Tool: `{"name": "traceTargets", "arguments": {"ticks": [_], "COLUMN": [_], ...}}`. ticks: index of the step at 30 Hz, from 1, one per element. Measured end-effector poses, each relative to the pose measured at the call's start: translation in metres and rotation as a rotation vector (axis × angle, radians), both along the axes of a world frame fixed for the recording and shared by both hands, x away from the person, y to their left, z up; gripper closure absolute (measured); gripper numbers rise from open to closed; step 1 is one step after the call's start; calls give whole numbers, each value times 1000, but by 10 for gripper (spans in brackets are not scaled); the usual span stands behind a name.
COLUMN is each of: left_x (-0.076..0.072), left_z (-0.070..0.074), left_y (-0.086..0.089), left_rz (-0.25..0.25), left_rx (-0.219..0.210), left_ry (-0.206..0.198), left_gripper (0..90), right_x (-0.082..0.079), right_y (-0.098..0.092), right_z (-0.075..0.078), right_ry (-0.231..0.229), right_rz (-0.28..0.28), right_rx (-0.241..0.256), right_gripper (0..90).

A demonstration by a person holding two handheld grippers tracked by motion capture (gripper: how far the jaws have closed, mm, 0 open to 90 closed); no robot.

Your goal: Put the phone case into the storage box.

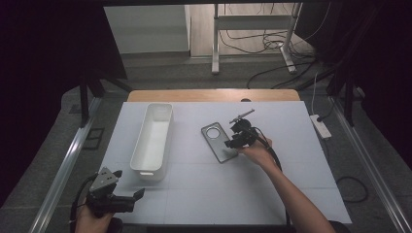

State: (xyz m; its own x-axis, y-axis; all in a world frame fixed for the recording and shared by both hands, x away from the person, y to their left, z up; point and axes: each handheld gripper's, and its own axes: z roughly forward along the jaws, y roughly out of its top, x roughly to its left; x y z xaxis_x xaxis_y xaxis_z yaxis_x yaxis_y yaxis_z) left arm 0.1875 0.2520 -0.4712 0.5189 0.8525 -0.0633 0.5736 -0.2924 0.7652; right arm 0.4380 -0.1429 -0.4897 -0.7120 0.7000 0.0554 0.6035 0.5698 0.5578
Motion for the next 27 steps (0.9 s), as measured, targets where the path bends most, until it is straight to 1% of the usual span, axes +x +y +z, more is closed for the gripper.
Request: {"name": "traceTargets", "arguments": {"ticks": [2,3,5,7,8,10,14,18,20,21,22,26,27], "left_x": [0,0,0,0,0,0,0,0,0,0,0,0,0], "left_z": [0,0,0,0,0,0,0,0,0,0,0,0,0], "left_y": [0,0,0,0,0,-1,-1,-1,-1,-1,-1,-1,-1], "left_rz": [0,0,-1,-1,-2,-2,-3,-4,-4,-4,-5,-5,-5], "left_rx": [1,2,3,3,4,5,7,8,8,8,7,7,7], "left_ry": [0,0,0,0,1,0,0,-1,-1,-1,0,1,1], "left_gripper": [16,16,16,16,16,16,16,16,16,16,16,16,16], "right_x": [1,1,3,4,5,6,7,7,7,7,7,8,8], "right_y": [-2,-2,-3,-4,-4,-4,-2,1,3,4,4,5,4], "right_z": [1,1,2,1,1,0,-4,-9,-11,-12,-13,-16,-17], "right_ry": [-20,-24,-33,-29,-24,-19,-9,3,11,17,24,42,47], "right_rz": [-16,-25,-51,-67,-80,-86,-88,-58,-41,-38,-33,-13,-11], "right_rx": [-5,-7,-10,0,2,5,-2,-27,-33,-35,-37,-43,-45], "right_gripper": [364,333,234,142,120,88,86,192,296,332,401,547,572]}}
